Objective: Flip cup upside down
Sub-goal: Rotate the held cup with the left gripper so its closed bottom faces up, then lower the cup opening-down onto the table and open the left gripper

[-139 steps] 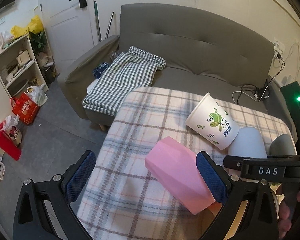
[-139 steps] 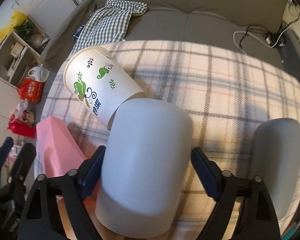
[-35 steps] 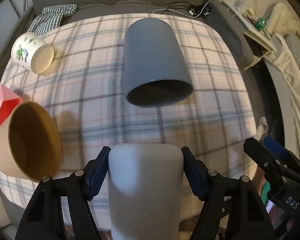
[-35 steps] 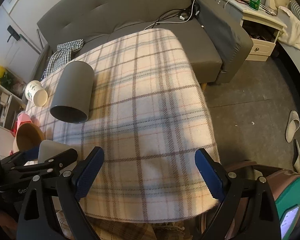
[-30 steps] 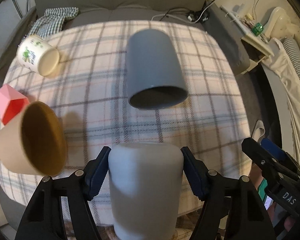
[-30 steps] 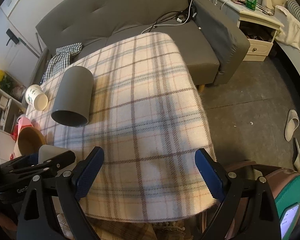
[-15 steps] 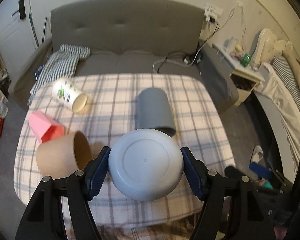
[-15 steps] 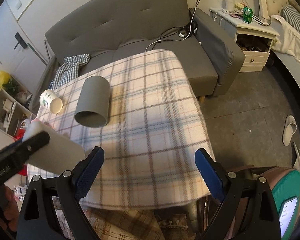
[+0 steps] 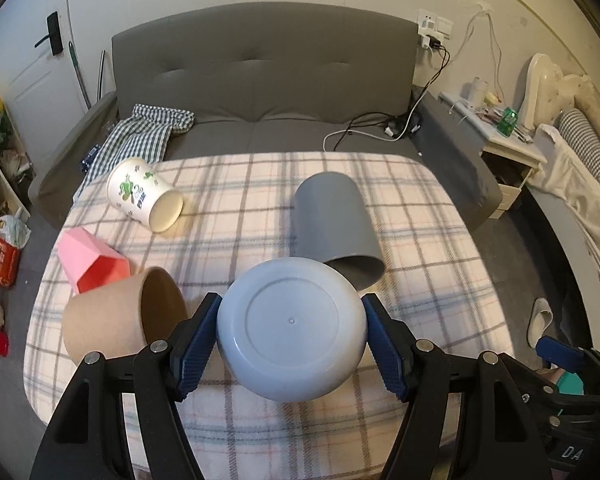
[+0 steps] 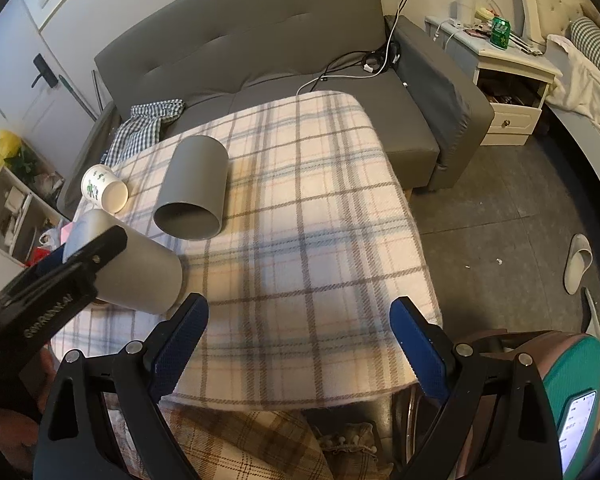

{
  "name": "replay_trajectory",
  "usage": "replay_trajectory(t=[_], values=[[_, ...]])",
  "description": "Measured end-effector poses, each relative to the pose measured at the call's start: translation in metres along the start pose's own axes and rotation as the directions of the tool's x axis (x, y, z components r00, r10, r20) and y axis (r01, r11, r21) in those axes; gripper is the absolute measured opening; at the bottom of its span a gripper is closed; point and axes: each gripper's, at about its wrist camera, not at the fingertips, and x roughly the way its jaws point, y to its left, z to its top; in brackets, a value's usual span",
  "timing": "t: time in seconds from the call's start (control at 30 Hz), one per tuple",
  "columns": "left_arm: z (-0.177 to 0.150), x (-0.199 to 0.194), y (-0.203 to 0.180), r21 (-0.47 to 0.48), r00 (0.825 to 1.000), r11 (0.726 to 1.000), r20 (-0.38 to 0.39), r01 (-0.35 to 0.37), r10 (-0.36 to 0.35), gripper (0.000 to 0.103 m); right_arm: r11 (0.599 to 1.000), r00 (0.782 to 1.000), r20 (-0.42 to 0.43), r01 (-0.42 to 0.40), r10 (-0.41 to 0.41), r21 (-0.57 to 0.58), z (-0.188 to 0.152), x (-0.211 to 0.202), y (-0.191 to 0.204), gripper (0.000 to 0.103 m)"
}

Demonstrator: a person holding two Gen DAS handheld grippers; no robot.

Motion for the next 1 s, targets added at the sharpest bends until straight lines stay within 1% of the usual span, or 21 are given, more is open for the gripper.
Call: replay_trajectory(t=[0.1,0.17,0.33,0.57,0.67,0.8,1.0], values=[[-0.005,0.005,-0.001,0.003,1.000,1.000,-0.016,0.004,-0.004,0.072,1.000,1.000,-0.008,-0.003,0.003,-0.001,-0.001,0.003,0.001,0.093],[-0.008,0.005,-0.003,0.006,1.000,1.000,-0.010,0.000,0.000,0.072,1.000,1.000,-0.010,-0.006,0.006,0.000,-0.002,0.004,0.001,0.093],[-0.010,0.004,-0.011,0.049,1.000,0.999,-0.008,-0.016,0.017,0.072,1.000,1.000,-0.011,-0.002,0.002,0.004,-0.002,0.004,0.001,0.093],[-0.007,0.003,-0.011,0.036,0.999,0.999,-0.036,-0.024,0.025,0.074,1.000,1.000,0.002,-0.009,0.009,0.013,-0.002,-0.003,-0.002,0.093],[-0.006,-0.002,-0.010,0.023,0.999,1.000,-0.035,-0.008,0.008,0.075,1.000,1.000,0.015,-0.015,0.014,0.013,-0.001,-0.010,-0.002,0.093],[-0.001,-0.018,-0.012,0.022,1.000,1.000,-0.006,0.008,-0.008,0.075,1.000,0.999,0.044,-0.016,0.016,0.009,-0.002,-0.024,-0.002,0.093],[0.008,-0.056,-0.010,0.019,0.997,0.999,0.072,0.032,-0.033,0.075,1.000,0.996,0.089,-0.020,0.019,0.002,-0.006,-0.050,0.002,0.093]])
